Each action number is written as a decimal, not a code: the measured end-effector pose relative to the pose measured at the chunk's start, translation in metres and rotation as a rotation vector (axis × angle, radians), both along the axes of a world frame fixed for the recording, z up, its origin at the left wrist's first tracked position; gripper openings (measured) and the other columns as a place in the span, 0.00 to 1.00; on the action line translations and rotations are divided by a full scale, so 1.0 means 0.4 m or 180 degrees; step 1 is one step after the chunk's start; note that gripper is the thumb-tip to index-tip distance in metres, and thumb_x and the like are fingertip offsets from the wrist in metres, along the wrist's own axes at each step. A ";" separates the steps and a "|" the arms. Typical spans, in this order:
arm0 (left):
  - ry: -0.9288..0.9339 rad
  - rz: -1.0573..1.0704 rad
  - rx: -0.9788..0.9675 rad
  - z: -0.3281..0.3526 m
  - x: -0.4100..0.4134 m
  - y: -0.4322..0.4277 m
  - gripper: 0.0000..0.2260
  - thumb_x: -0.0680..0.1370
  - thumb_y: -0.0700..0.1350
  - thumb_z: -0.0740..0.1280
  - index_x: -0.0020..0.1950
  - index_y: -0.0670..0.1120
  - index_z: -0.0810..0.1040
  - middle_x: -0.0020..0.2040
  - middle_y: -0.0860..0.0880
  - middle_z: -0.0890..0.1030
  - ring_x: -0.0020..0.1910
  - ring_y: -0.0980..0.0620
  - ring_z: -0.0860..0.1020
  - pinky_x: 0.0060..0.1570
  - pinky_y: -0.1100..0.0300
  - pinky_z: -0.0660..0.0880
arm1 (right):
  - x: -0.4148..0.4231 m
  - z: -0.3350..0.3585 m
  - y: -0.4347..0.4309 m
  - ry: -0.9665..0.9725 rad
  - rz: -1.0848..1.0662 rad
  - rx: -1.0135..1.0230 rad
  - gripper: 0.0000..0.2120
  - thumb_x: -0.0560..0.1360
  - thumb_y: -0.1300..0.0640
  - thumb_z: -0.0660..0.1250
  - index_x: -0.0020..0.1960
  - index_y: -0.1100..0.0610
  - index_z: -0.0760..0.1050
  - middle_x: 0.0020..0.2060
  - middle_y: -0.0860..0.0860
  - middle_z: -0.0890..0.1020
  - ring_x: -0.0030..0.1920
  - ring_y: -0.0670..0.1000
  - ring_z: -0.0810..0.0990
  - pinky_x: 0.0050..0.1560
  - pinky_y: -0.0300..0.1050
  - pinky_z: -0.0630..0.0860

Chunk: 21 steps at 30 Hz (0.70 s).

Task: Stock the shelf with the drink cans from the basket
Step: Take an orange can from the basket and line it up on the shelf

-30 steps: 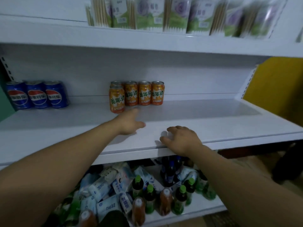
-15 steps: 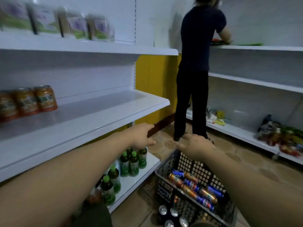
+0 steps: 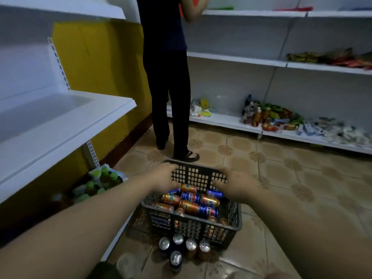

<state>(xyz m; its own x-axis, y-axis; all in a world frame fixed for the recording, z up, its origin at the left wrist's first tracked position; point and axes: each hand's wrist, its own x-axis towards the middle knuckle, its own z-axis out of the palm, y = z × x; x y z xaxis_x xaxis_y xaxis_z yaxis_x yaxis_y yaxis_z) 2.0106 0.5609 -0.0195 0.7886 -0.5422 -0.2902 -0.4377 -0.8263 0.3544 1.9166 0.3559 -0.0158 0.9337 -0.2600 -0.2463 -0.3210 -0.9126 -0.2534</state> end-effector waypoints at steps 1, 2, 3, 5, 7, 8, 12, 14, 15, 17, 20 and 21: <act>0.0093 -0.0010 0.0028 -0.034 0.027 -0.014 0.30 0.78 0.51 0.66 0.76 0.49 0.58 0.75 0.48 0.63 0.71 0.48 0.65 0.67 0.54 0.65 | 0.013 -0.028 -0.009 0.0064 -0.0038 -0.0032 0.29 0.77 0.37 0.58 0.73 0.49 0.64 0.67 0.52 0.74 0.63 0.53 0.73 0.61 0.48 0.73; 0.0171 -0.0029 0.0072 -0.074 0.054 -0.027 0.31 0.78 0.52 0.66 0.77 0.49 0.57 0.76 0.49 0.61 0.72 0.47 0.64 0.69 0.54 0.64 | 0.027 -0.061 -0.018 0.0157 -0.0074 -0.0026 0.31 0.76 0.36 0.58 0.74 0.49 0.63 0.67 0.51 0.73 0.64 0.53 0.72 0.62 0.48 0.72; 0.0244 -0.0042 0.0113 -0.115 0.080 -0.039 0.32 0.78 0.53 0.66 0.77 0.49 0.56 0.77 0.49 0.59 0.73 0.47 0.62 0.70 0.54 0.63 | 0.043 -0.099 -0.029 0.0247 -0.0110 0.0010 0.32 0.76 0.35 0.58 0.74 0.49 0.63 0.68 0.51 0.73 0.64 0.53 0.72 0.62 0.49 0.73; 0.0417 -0.0038 0.0189 -0.193 0.128 -0.062 0.32 0.77 0.54 0.66 0.77 0.48 0.56 0.77 0.48 0.59 0.72 0.46 0.63 0.69 0.55 0.64 | 0.080 -0.169 -0.052 0.0378 -0.0166 0.0084 0.31 0.75 0.33 0.57 0.73 0.48 0.65 0.66 0.51 0.73 0.63 0.53 0.73 0.61 0.50 0.73; 0.0609 -0.0004 0.0271 -0.295 0.183 -0.083 0.31 0.77 0.53 0.67 0.76 0.49 0.59 0.74 0.47 0.63 0.69 0.46 0.67 0.65 0.56 0.66 | 0.131 -0.265 -0.084 0.0514 -0.0228 0.0181 0.30 0.75 0.34 0.57 0.72 0.48 0.65 0.66 0.51 0.73 0.62 0.53 0.74 0.60 0.51 0.74; 0.0658 0.0022 0.0293 -0.323 0.195 -0.083 0.30 0.76 0.53 0.67 0.75 0.49 0.62 0.72 0.46 0.66 0.66 0.46 0.70 0.63 0.56 0.68 | 0.141 -0.286 -0.090 0.0578 -0.0237 0.0221 0.30 0.76 0.34 0.57 0.73 0.47 0.63 0.67 0.51 0.73 0.62 0.53 0.73 0.60 0.51 0.74; 0.0997 0.0176 0.0327 -0.523 0.295 -0.102 0.25 0.75 0.53 0.69 0.70 0.52 0.68 0.64 0.48 0.74 0.56 0.49 0.75 0.55 0.56 0.73 | 0.240 -0.484 -0.125 0.0880 -0.0285 0.0453 0.29 0.77 0.37 0.58 0.73 0.49 0.63 0.65 0.53 0.74 0.61 0.53 0.74 0.59 0.50 0.74; 0.1119 0.0221 0.0346 -0.616 0.345 -0.107 0.25 0.74 0.53 0.70 0.69 0.53 0.69 0.63 0.49 0.75 0.56 0.50 0.75 0.57 0.54 0.73 | 0.296 -0.585 -0.130 0.0997 -0.0324 0.0652 0.29 0.77 0.38 0.59 0.73 0.51 0.62 0.65 0.54 0.73 0.61 0.54 0.74 0.58 0.48 0.73; 0.1161 0.0227 0.0371 -0.665 0.370 -0.106 0.25 0.74 0.53 0.70 0.70 0.53 0.69 0.64 0.50 0.75 0.56 0.50 0.75 0.59 0.53 0.73 | 0.325 -0.635 -0.130 0.1072 -0.0335 0.0766 0.28 0.78 0.39 0.60 0.73 0.52 0.63 0.66 0.54 0.73 0.62 0.54 0.73 0.58 0.47 0.72; 0.1166 0.0173 0.0537 -0.757 0.417 -0.107 0.26 0.74 0.53 0.70 0.70 0.51 0.68 0.65 0.49 0.74 0.59 0.49 0.74 0.61 0.52 0.72 | 0.383 -0.738 -0.125 0.1179 -0.0374 0.0989 0.28 0.78 0.41 0.61 0.73 0.53 0.63 0.65 0.54 0.74 0.62 0.54 0.74 0.59 0.45 0.71; 0.1122 0.0008 0.0873 -0.888 0.469 -0.103 0.25 0.75 0.54 0.69 0.70 0.49 0.68 0.67 0.48 0.72 0.62 0.47 0.73 0.63 0.52 0.70 | 0.458 -0.890 -0.096 0.1380 -0.0418 0.1329 0.26 0.79 0.43 0.61 0.72 0.54 0.64 0.63 0.55 0.76 0.57 0.54 0.76 0.53 0.44 0.72; 0.1106 -0.0038 0.0912 -0.929 0.483 -0.102 0.24 0.74 0.54 0.69 0.68 0.49 0.69 0.66 0.48 0.72 0.62 0.47 0.73 0.62 0.52 0.70 | 0.483 -0.938 -0.085 0.1468 -0.0424 0.1457 0.26 0.79 0.43 0.61 0.71 0.55 0.64 0.62 0.56 0.76 0.53 0.54 0.77 0.50 0.44 0.73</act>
<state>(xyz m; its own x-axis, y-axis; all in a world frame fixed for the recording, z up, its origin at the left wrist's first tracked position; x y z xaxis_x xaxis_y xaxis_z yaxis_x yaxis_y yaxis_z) 2.2036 0.5199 -0.3911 0.6118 -0.4098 -0.6765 -0.3433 -0.9081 0.2397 2.1097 0.3219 -0.3911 0.6732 -0.1399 -0.7261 -0.5920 -0.6904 -0.4158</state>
